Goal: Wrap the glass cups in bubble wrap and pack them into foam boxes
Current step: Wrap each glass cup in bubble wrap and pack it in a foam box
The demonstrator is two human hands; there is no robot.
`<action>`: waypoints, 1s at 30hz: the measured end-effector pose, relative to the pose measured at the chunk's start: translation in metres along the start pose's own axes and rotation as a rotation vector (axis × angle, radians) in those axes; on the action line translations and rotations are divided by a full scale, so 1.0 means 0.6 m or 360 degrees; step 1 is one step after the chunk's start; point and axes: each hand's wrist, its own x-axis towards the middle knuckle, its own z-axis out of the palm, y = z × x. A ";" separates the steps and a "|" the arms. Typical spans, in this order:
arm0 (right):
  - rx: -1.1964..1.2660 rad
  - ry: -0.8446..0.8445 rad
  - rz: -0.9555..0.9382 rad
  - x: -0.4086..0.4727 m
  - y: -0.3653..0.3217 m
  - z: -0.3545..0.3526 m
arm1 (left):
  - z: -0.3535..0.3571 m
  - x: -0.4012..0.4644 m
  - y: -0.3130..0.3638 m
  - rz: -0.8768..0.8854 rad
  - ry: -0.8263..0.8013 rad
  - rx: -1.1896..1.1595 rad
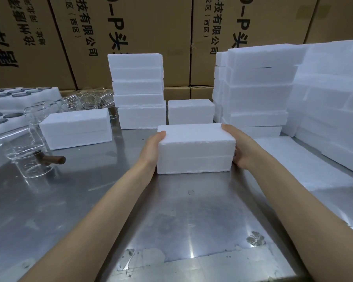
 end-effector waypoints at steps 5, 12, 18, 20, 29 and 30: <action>-0.0171 0.0245 0.0032 -0.009 -0.026 -0.023 | -0.015 -0.008 0.021 0.0131 0.0096 0.0131; -0.0549 0.0148 -0.0051 -0.017 -0.005 0.001 | -0.042 -0.004 0.024 0.0087 0.0136 0.0492; -0.0274 0.0084 -0.0232 0.031 0.015 0.088 | -0.068 0.052 0.024 0.0125 0.0396 0.0397; -0.0240 0.0048 -0.0253 0.046 0.015 0.117 | -0.081 0.076 0.024 0.0162 0.0548 0.0359; -0.0251 -0.0142 -0.0264 0.086 0.026 0.205 | -0.124 0.141 0.014 0.0232 0.0668 0.0155; -0.0272 -0.0137 -0.0276 0.089 0.027 0.209 | -0.124 0.143 0.013 0.0229 0.0671 0.0152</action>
